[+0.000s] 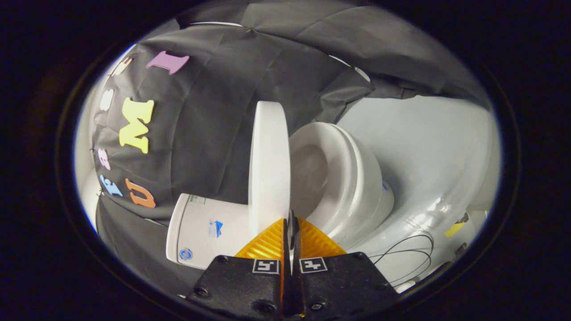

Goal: Open the toilet lid.

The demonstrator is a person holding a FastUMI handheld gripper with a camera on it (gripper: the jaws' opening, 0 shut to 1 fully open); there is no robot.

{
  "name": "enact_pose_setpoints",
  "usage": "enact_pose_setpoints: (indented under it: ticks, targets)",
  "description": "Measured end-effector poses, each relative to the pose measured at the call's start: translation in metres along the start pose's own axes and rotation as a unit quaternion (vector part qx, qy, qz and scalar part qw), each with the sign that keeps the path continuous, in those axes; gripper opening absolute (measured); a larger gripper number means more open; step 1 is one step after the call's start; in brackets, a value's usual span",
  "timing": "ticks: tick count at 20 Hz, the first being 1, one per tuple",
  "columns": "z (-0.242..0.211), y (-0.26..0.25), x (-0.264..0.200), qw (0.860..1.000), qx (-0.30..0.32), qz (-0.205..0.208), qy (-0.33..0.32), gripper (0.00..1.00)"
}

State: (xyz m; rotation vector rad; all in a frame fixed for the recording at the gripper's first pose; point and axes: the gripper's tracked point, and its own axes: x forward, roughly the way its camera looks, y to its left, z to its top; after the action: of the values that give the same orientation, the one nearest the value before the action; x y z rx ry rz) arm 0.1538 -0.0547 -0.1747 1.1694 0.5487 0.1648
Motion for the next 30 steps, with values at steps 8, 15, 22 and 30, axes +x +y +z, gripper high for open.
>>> enact_pose_setpoints:
  ticks: [8,15,22,30]
  targets:
    - [-0.007,0.045,-0.007,0.999,-0.047,0.011,-0.009,0.04]
    - [-0.012,0.069,-0.009,0.997,-0.08,-0.005,-0.021,0.04]
    - [-0.012,0.084,-0.016,0.994,-0.105,-0.017,-0.026,0.04]
    - [-0.017,0.098,-0.018,0.99,-0.136,-0.03,-0.038,0.04]
